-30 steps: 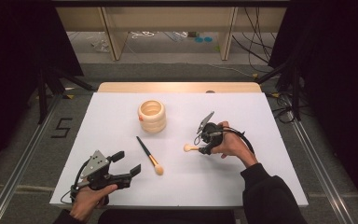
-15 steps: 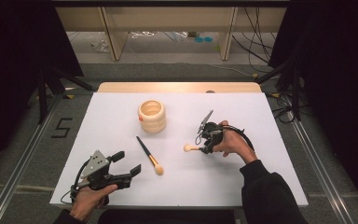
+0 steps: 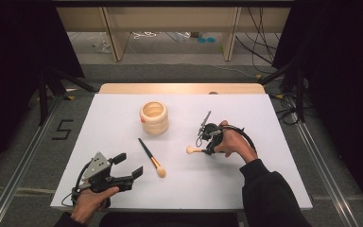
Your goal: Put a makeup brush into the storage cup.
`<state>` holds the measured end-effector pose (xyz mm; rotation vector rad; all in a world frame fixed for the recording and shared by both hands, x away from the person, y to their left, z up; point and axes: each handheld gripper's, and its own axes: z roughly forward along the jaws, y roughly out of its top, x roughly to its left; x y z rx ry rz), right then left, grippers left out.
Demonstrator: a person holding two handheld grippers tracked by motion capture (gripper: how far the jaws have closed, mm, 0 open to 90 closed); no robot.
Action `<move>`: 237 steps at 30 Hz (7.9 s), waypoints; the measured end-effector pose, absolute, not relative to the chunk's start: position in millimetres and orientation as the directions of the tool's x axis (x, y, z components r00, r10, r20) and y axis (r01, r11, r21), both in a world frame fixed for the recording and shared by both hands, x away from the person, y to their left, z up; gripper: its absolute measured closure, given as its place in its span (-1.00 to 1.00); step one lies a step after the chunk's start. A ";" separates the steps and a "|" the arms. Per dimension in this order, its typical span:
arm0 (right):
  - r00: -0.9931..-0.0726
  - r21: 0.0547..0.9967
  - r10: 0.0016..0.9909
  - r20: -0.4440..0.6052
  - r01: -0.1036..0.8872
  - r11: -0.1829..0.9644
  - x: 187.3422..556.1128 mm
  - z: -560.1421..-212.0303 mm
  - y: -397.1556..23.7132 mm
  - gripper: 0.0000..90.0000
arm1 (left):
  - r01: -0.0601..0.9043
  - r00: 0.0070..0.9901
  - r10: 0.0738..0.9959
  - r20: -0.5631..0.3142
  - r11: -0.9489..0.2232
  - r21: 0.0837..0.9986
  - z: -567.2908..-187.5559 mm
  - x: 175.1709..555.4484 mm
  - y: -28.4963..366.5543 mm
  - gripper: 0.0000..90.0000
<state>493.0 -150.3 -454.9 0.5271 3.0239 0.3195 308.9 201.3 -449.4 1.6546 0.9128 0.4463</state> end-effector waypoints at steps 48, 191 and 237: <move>-0.930 0.285 0.367 0.000 0.352 0.892 501.3 -431.1 -141.7 0.84 | 0.327 0.630 0.758 -0.170 -0.061 0.943 -448.3 308.5 201.2 -0.65; -0.857 0.912 0.451 0.249 0.364 0.189 408.4 -396.9 -124.4 -0.29 | 0.354 0.660 0.702 -0.267 0.022 0.935 -438.2 348.4 171.3 0.86; -0.747 0.897 0.662 0.063 0.333 0.290 368.2 -421.9 -192.3 -0.64 | 0.333 0.612 0.756 -0.233 0.021 0.943 -432.7 353.4 193.0 0.86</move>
